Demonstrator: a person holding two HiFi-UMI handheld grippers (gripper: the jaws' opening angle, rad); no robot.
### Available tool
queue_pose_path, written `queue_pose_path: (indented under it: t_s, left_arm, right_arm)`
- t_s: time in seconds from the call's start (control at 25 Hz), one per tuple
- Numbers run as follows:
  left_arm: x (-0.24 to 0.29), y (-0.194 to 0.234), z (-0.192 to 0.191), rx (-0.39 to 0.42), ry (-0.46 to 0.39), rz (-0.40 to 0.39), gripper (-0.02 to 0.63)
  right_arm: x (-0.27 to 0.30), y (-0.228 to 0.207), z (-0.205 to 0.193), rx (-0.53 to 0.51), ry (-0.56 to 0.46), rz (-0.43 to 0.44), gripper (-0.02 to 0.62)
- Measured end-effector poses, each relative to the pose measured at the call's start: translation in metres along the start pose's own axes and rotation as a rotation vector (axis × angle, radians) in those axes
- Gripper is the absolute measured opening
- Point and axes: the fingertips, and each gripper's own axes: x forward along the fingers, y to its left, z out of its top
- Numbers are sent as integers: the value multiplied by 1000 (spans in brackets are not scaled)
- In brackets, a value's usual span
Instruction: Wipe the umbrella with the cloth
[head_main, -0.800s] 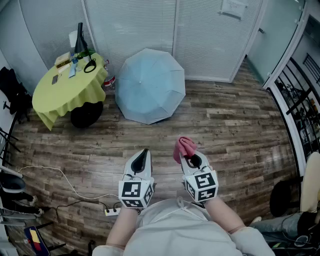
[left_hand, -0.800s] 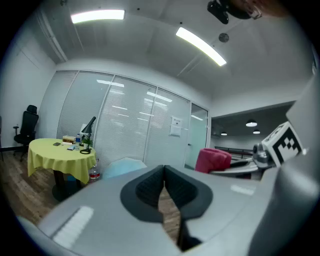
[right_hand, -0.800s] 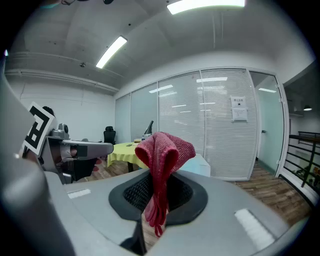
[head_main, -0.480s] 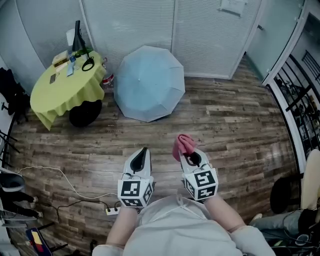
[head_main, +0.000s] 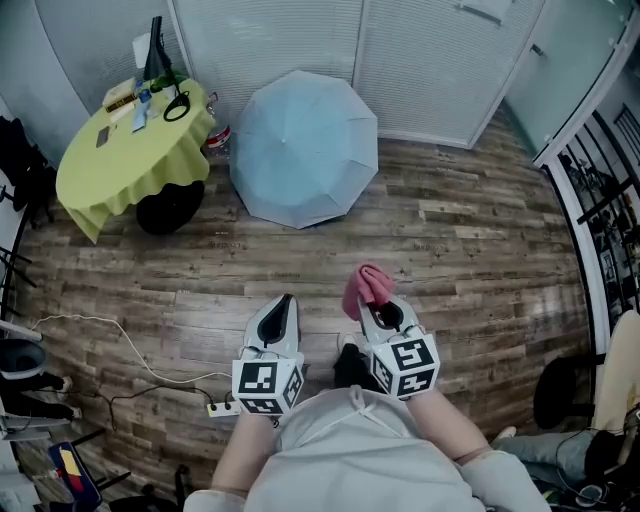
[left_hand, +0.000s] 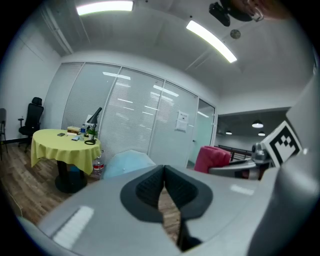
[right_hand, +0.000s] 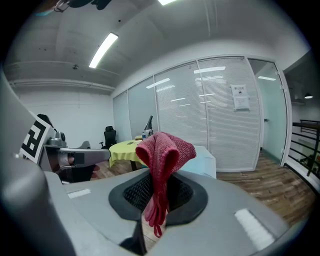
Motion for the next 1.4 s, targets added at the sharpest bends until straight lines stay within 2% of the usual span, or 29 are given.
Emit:
queue_pose_path:
  t_s: [0.32, 0.72, 0.92, 1.16, 1.4]
  left_arm:
    - [85, 39, 0, -12, 31, 75, 8]
    - [277, 93, 68, 2, 5, 143, 8]
    - [359, 118, 87, -14, 1, 163, 8]
    - [430, 164, 80, -52, 74, 188, 8]
    - [520, 228, 84, -49, 107, 143, 8]
  right_arm:
    - [89, -47, 6, -13, 39, 59, 52]
    - [255, -159, 94, -52, 18, 150, 52]
    - [332, -208, 116, -74, 55, 158, 52]
    - [416, -238, 127, -56, 108, 169, 52]
    - [519, -257, 142, -34, 127, 135, 52]
